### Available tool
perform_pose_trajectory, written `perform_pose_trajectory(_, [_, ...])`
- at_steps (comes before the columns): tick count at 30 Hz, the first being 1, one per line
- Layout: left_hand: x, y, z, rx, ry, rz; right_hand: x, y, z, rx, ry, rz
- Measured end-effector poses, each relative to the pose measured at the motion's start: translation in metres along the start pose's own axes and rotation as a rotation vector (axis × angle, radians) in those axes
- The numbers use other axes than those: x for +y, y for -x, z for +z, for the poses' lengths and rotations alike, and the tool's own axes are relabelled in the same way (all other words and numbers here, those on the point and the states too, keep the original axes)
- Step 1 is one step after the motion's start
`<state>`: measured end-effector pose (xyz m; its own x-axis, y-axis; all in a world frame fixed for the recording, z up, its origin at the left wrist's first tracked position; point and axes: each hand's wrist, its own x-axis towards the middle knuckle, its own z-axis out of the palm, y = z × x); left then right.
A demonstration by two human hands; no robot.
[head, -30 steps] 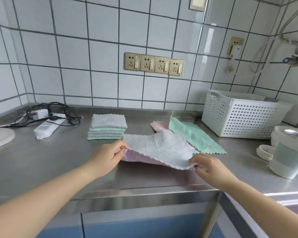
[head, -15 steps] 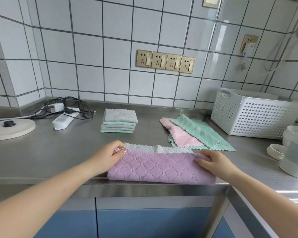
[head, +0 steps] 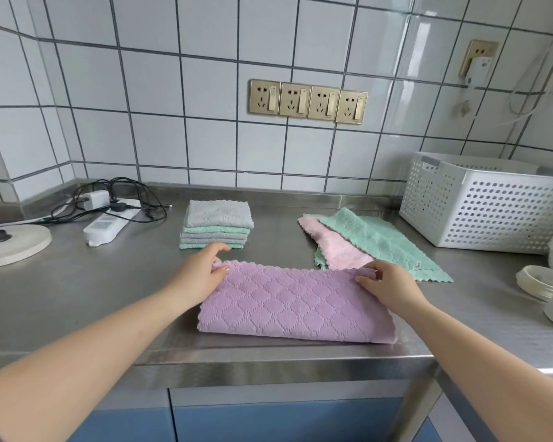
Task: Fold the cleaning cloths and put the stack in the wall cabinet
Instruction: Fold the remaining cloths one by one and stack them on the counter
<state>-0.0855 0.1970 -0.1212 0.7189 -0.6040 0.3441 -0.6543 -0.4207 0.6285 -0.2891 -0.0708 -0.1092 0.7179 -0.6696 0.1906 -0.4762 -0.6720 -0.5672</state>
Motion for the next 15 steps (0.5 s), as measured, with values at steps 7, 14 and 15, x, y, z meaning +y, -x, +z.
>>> perform_pose_trajectory(7, [-0.002,-0.014,0.012,-0.028,-0.210,-0.071,0.004,-0.013,0.008,-0.023,0.074,0.028])
perform_pose_trajectory(14, [-0.002,-0.016,0.014,-0.111,-0.298,-0.099,0.000,-0.017,0.011,-0.004,0.179,0.019])
perform_pose_trajectory(15, [-0.001,-0.017,0.014,-0.102,-0.355,-0.091,-0.003,-0.017,0.010,0.012,0.195,0.024])
